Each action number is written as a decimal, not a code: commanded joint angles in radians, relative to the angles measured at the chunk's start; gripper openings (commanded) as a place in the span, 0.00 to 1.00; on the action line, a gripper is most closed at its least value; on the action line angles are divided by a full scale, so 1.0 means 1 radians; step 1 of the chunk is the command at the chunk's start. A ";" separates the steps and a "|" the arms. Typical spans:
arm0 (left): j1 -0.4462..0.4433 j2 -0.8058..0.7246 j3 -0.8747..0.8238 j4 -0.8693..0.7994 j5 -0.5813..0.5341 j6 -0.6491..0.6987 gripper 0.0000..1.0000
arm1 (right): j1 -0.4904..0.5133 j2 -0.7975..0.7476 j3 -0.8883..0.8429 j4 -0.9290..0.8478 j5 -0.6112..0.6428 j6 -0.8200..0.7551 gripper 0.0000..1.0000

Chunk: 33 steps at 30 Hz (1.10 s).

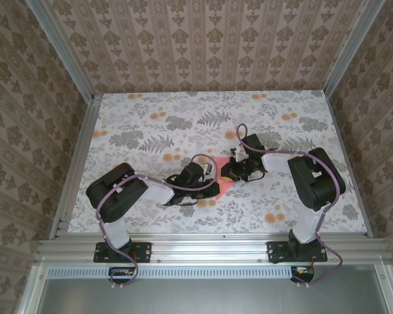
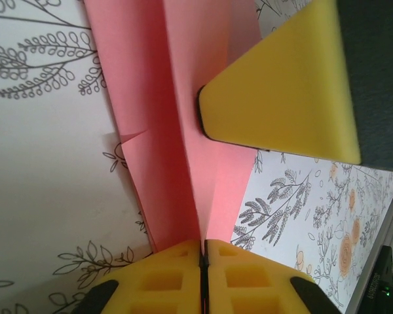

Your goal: Fold a paper plane with a square sheet of paper (pick it up from the middle)

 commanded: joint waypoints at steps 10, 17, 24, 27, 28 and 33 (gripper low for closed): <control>0.040 -0.052 0.006 -0.185 -0.072 0.052 0.21 | 0.009 0.030 0.030 -0.006 -0.040 -0.012 0.10; 0.048 -0.034 0.039 -0.184 -0.032 0.078 0.18 | 0.010 0.028 0.040 -0.025 -0.043 -0.023 0.11; 0.048 -0.028 0.044 -0.156 -0.013 0.080 0.18 | 0.016 0.031 0.050 -0.041 -0.037 -0.030 0.10; 0.048 -0.038 0.047 -0.149 0.001 0.084 0.20 | 0.017 0.033 0.054 -0.049 -0.036 -0.035 0.11; 0.047 -0.041 0.051 -0.152 0.002 0.087 0.21 | 0.018 0.033 0.056 -0.054 -0.035 -0.036 0.10; 0.048 -0.056 0.060 -0.155 0.007 0.095 0.23 | 0.020 0.031 0.063 -0.071 -0.030 -0.047 0.10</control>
